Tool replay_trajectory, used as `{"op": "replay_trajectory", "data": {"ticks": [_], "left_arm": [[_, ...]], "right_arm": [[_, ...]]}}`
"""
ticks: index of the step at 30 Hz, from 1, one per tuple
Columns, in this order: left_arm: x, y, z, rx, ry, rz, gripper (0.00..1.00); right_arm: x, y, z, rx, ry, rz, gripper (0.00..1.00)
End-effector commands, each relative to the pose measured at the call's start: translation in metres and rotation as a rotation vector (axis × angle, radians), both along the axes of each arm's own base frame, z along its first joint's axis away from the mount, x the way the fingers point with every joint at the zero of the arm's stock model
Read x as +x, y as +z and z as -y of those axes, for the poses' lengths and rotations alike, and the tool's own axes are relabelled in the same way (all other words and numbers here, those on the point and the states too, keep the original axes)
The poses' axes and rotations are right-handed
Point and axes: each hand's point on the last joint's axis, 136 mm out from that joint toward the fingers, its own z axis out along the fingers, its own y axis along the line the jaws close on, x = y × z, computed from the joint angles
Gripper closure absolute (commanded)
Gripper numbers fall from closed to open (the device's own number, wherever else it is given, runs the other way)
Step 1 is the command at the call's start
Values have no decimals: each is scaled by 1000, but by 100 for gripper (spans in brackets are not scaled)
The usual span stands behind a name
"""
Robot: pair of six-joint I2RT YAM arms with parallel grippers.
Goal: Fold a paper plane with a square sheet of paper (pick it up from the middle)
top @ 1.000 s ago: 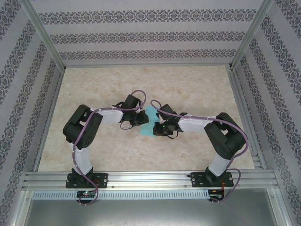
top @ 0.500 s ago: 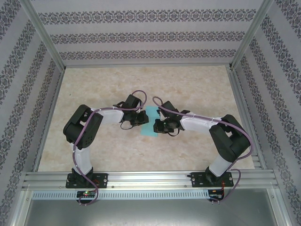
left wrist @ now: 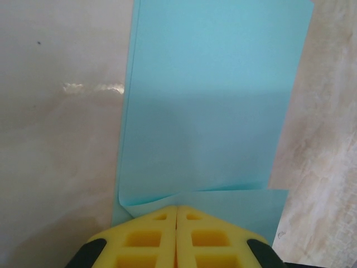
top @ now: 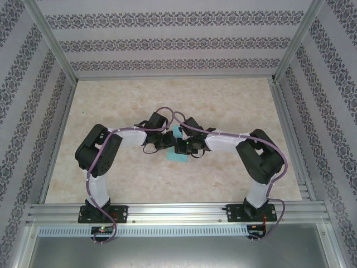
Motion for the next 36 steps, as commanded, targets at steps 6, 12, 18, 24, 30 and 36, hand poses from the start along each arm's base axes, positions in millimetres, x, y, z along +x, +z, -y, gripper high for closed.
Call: {"op": "replay_trajectory", "data": {"ticks": [6,12,18,24,30,36], "left_arm": [[-20,-40,-21,116,39,-95,92],[-21,-40,-20,112,41,-99,92],[-22,-39,-20,108,49,-103,92],[-22,-39,-20,106,50,-106,92],[-23,-41,-25,132,59,-108,92],[-24,-47,-36,197,79,-116,93]], "right_arm": [[18,-4,-1,14,-67,38,99],[21,-9,2,7,-91,38,100],[27,-9,4,20,-128,49,100],[24,-17,6,8,-135,28,100],[6,-31,19,-47,-107,-18,100],[-25,-40,31,-68,-28,-79,100]]}}
